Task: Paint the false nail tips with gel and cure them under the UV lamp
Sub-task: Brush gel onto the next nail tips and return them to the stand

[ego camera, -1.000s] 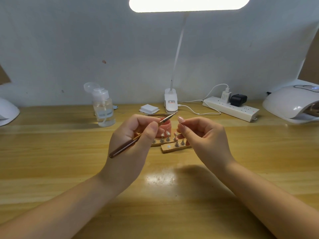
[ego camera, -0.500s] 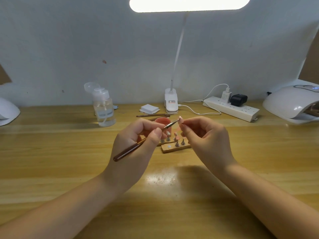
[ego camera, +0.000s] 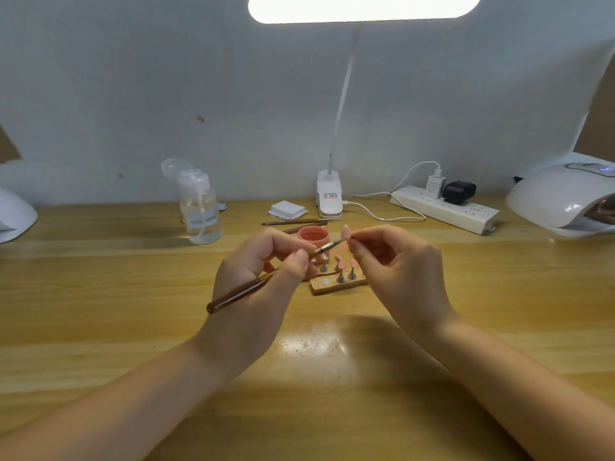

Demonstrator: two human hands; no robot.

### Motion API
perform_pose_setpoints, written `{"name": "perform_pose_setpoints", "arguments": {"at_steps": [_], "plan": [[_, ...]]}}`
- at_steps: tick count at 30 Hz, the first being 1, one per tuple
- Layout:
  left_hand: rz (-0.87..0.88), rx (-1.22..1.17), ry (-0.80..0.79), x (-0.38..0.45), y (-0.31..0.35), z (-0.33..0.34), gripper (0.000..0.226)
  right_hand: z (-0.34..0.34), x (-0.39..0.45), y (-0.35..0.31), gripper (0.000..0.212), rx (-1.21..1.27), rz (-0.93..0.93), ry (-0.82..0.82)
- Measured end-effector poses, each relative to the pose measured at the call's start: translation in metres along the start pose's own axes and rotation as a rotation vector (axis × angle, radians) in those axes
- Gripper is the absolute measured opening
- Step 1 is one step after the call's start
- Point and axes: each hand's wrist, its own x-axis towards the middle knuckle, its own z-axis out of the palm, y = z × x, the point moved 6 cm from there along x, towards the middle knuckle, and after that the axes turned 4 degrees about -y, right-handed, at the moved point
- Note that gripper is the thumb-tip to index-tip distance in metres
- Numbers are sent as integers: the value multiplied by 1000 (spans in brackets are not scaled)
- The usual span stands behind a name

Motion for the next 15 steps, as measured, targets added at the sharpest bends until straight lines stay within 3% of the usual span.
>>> {"name": "perform_pose_setpoints", "arguments": {"at_steps": [7, 15], "plan": [[-37, 5, -44, 1, -4, 4, 12, 1, -1, 2, 13, 20, 21, -8], [-46, -136, 22, 4, -5, 0, 10, 6, -1, 8, 14, 253, 163, -49]]}}
